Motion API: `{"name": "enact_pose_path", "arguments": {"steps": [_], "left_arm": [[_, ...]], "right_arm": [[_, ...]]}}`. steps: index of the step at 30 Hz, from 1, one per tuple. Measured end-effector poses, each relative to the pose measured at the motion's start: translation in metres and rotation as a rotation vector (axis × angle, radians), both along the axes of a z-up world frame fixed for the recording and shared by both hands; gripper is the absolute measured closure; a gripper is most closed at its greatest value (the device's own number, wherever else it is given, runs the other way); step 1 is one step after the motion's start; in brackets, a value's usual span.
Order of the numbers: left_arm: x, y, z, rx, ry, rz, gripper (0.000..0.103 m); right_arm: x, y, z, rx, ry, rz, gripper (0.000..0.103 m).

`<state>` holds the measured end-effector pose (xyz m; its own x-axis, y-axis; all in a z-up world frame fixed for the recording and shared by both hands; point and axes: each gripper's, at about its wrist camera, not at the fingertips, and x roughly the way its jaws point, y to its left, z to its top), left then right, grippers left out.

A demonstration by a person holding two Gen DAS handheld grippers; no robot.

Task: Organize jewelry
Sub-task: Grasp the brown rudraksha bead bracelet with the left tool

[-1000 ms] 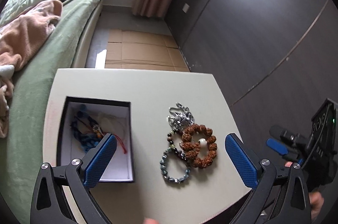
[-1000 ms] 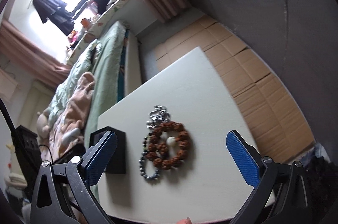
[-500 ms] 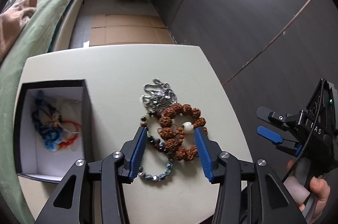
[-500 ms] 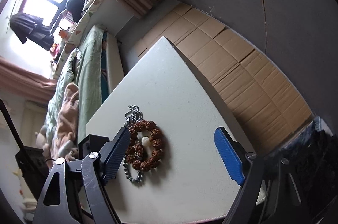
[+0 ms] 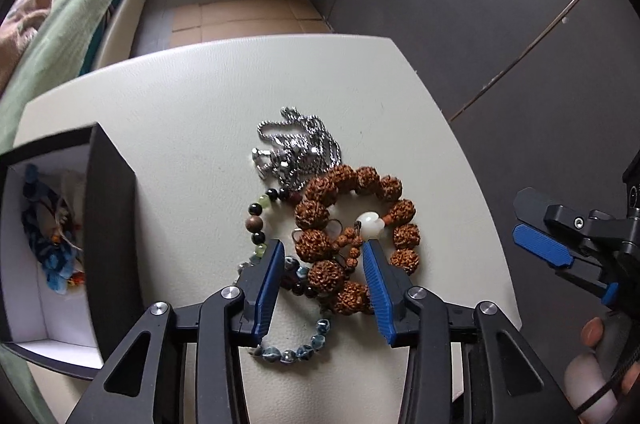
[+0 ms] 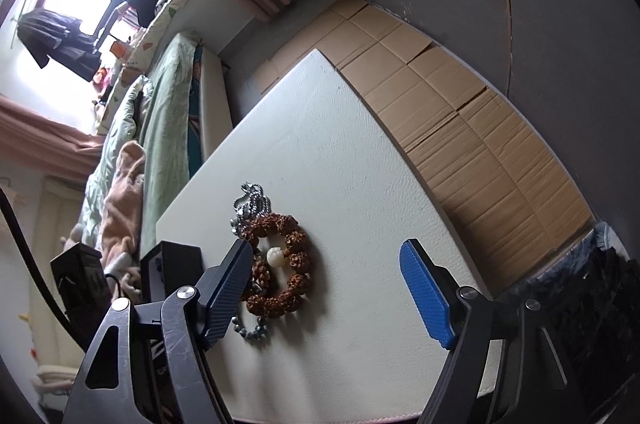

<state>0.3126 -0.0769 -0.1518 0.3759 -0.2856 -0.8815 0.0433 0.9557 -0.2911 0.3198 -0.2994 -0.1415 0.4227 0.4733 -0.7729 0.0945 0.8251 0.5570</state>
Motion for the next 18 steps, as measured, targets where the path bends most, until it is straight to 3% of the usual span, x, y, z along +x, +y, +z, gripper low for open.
{"name": "enact_pose_path", "arguments": {"steps": [8, 9, 10, 18], "left_arm": [[0.002, -0.004, -0.004, 0.042, -0.023, 0.000, 0.062], [0.002, -0.005, -0.004, 0.051, -0.028, -0.004, 0.070], [0.002, -0.006, -0.005, 0.045, -0.026, -0.016, 0.079], [-0.002, 0.007, 0.006, -0.049, -0.051, -0.005, 0.083]], "right_arm": [[-0.003, 0.009, 0.009, -0.008, -0.031, 0.018, 0.025], [-0.002, 0.010, 0.009, -0.008, -0.030, 0.018, 0.025], [-0.001, 0.010, 0.008, -0.007, -0.024, 0.019, 0.025], [0.001, 0.011, 0.003, -0.007, -0.007, 0.019, 0.025]]}}
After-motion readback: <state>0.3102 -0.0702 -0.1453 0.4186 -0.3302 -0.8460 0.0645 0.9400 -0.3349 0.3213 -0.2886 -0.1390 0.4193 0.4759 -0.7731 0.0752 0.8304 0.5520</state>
